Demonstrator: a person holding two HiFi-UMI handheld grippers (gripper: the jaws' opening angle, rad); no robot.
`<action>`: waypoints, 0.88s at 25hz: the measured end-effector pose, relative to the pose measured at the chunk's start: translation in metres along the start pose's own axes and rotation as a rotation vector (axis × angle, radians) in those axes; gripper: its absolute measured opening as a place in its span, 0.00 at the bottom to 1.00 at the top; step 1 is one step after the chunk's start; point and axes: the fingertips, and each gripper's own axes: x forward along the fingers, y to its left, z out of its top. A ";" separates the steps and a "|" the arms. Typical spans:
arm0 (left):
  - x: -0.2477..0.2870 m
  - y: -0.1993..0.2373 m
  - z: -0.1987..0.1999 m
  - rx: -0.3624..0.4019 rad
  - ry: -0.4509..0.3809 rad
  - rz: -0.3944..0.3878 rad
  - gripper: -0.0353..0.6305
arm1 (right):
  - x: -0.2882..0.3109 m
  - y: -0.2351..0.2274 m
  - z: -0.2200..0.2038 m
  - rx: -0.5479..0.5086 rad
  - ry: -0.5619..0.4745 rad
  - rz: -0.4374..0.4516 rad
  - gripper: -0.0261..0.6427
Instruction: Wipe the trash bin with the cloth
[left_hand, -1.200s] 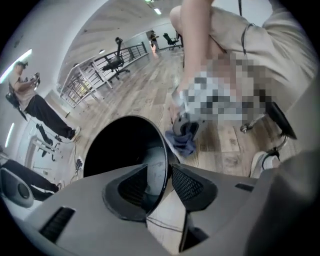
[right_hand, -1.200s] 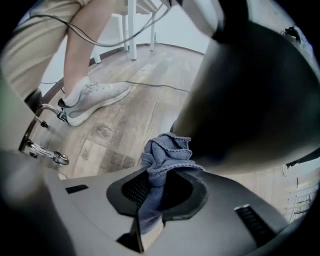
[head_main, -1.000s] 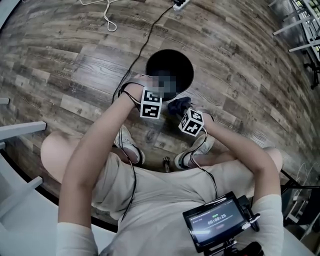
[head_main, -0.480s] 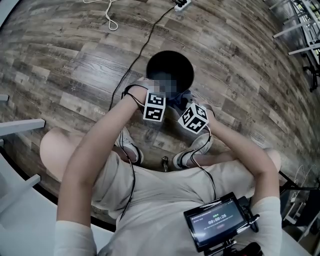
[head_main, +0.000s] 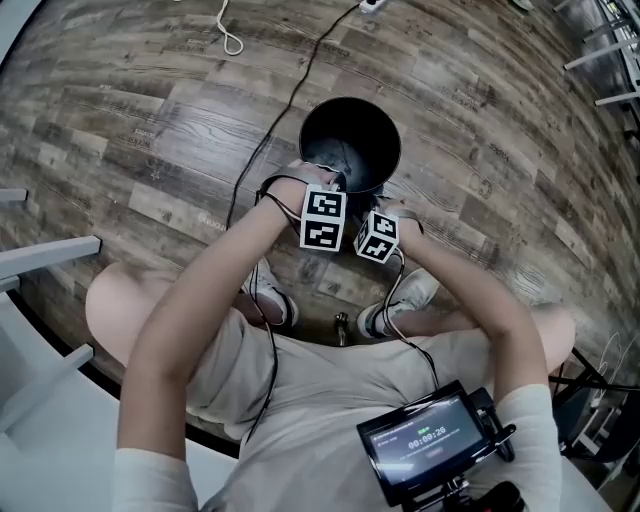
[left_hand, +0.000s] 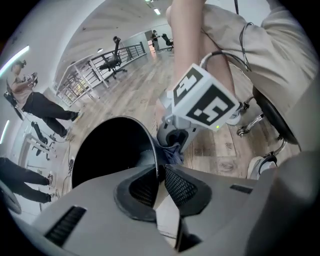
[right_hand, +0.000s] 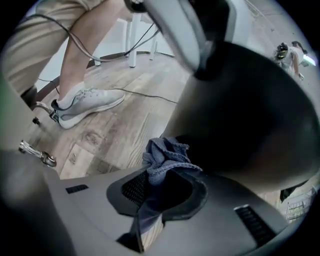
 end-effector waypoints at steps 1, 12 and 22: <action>0.000 0.000 0.001 -0.005 0.001 0.001 0.14 | 0.010 0.003 -0.003 -0.017 0.009 0.001 0.14; 0.004 0.008 0.007 -0.171 0.047 -0.017 0.14 | 0.082 0.022 -0.029 -0.033 0.125 0.037 0.14; -0.007 -0.005 0.009 -0.113 -0.092 -0.069 0.27 | 0.037 0.014 -0.029 -0.033 0.108 0.017 0.14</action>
